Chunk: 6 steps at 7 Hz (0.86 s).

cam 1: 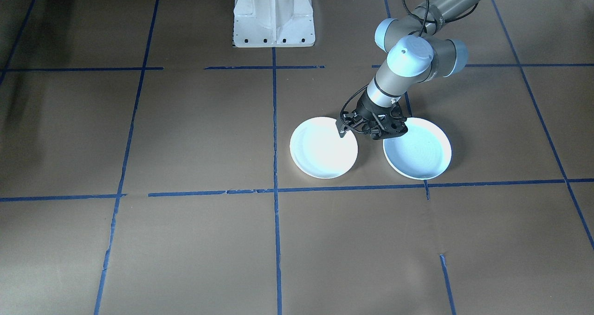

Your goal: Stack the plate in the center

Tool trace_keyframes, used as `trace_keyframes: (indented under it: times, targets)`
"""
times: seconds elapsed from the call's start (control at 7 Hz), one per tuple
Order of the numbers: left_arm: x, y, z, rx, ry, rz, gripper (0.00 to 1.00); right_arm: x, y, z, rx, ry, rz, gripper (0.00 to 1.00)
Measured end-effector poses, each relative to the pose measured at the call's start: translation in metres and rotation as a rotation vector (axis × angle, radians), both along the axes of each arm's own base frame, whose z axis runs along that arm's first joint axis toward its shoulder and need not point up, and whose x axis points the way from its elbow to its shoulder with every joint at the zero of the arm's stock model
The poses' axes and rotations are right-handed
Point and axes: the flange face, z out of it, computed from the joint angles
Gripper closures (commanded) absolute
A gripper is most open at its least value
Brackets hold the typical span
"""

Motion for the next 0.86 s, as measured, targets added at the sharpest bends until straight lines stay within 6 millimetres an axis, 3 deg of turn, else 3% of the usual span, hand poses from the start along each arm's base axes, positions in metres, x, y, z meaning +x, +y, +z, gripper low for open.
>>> trace_keyframes:
  times: [0.14, 0.43, 0.57, 0.86]
  targets:
    - [0.0009, -0.0012, 0.0002, 0.003, -0.002, -0.004, 0.4, 0.0, 0.0, 0.0, 0.0, 0.0, 0.0, 0.0]
    - [0.0025, -0.0035, 0.0043, 0.007, -0.003, -0.01, 0.45, 0.0, 0.0, 0.0, 0.0, 0.0, 0.0, 0.0]
    - [0.0037, -0.0051, 0.0072, 0.012, -0.002, -0.016, 0.54, 0.0, 0.0, 0.0, 0.0, 0.0, 0.0, 0.0]
    - [0.0042, -0.0063, 0.0086, 0.017, 0.002, -0.02, 0.98, 0.0, 0.0, 0.0, 0.0, 0.0, 0.0, 0.0]
